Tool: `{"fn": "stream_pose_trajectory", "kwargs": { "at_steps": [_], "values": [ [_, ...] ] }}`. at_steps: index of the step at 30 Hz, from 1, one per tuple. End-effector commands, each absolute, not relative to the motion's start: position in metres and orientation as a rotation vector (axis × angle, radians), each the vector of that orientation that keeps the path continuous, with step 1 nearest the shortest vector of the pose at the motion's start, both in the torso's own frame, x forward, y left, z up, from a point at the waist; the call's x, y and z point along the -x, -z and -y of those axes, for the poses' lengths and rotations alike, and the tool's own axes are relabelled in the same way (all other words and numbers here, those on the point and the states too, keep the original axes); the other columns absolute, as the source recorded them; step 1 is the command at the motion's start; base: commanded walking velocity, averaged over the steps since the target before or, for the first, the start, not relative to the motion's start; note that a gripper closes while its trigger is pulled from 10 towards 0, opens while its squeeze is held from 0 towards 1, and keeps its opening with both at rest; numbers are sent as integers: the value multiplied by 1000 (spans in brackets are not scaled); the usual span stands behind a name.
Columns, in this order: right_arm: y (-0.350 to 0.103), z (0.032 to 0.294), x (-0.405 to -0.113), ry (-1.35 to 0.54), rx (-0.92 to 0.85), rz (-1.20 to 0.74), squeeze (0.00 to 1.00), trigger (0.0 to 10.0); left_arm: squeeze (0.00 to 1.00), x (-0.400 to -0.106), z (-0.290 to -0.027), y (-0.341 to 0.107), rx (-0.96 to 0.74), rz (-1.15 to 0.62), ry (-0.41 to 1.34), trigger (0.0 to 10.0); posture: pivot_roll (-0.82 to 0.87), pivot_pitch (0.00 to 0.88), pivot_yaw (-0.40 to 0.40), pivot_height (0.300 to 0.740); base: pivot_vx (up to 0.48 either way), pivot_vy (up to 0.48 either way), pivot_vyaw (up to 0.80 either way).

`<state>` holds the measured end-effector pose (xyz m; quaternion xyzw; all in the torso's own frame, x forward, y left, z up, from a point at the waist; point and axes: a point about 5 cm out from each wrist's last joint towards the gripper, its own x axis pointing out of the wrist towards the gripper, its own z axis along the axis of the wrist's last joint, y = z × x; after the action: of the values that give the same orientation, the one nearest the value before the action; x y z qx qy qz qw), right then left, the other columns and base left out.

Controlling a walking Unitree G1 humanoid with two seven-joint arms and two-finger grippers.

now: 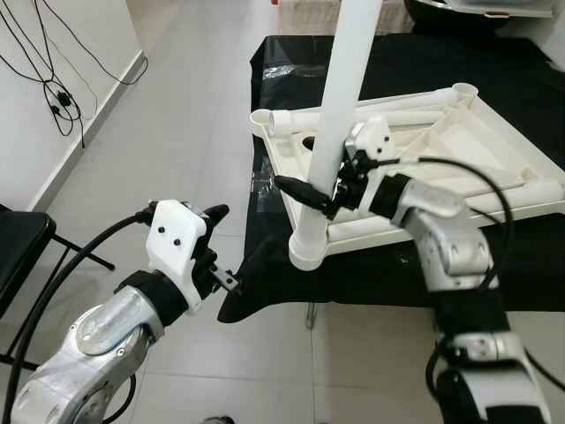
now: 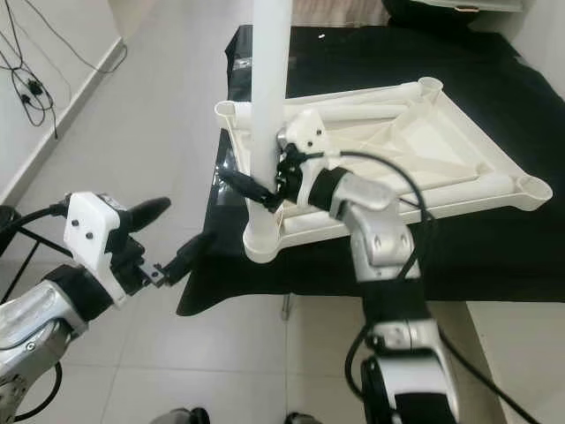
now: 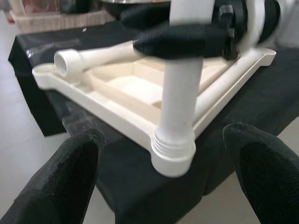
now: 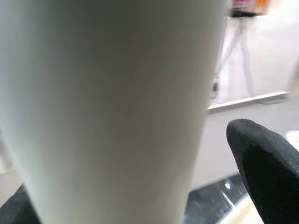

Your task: Building children table

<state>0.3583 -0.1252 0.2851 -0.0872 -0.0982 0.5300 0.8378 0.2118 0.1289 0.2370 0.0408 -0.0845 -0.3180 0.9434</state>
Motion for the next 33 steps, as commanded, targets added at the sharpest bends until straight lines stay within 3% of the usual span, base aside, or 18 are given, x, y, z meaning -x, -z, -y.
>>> {"fn": "stream_pose_trajectory", "kwargs": {
  "at_steps": [1,10,11,20,25,28,30,31,33],
  "values": [
    [-280,125,-361,-1221,142,170,0,10000,0,-206,-128,-236,-84,156,648,10000,223,290,-57,740,0,0,0],
    [-282,124,-370,-1387,89,129,0,10000,0,-194,-132,-233,-79,127,620,10000,266,338,-60,740,0,0,0],
    [-283,125,-370,-1402,82,130,0,0,0,-193,-132,-232,-79,124,618,10000,264,339,-60,740,0,0,0],
    [-282,135,-371,-1429,73,128,0,0,0,-194,-129,-232,-75,119,627,10000,253,314,-54,740,0,0,0],
    [-277,156,-360,-1375,64,162,0,0,0,-200,-128,-232,-88,128,632,10000,222,273,-66,740,0,0,0],
    [-253,157,-342,-1107,46,153,0,0,0,-205,-128,-232,-94,135,642,10000,197,247,-69,740,0,0,0],
    [-223,153,-335,-685,-2,64,0,0,0,-208,-127,-232,-104,133,651,10000,198,228,-71,740,0,0,0],
    [-223,153,-335,-685,-2,64,0,0,0,-208,-127,-232,-104,133,651,10000,198,228,-71,740,0,0,0],
    [-193,165,-317,-179,130,-33,0,0,0,-210,-127,-231,-114,133,658,10000,190,215,-64,740,0,0,0]
  ]
}}
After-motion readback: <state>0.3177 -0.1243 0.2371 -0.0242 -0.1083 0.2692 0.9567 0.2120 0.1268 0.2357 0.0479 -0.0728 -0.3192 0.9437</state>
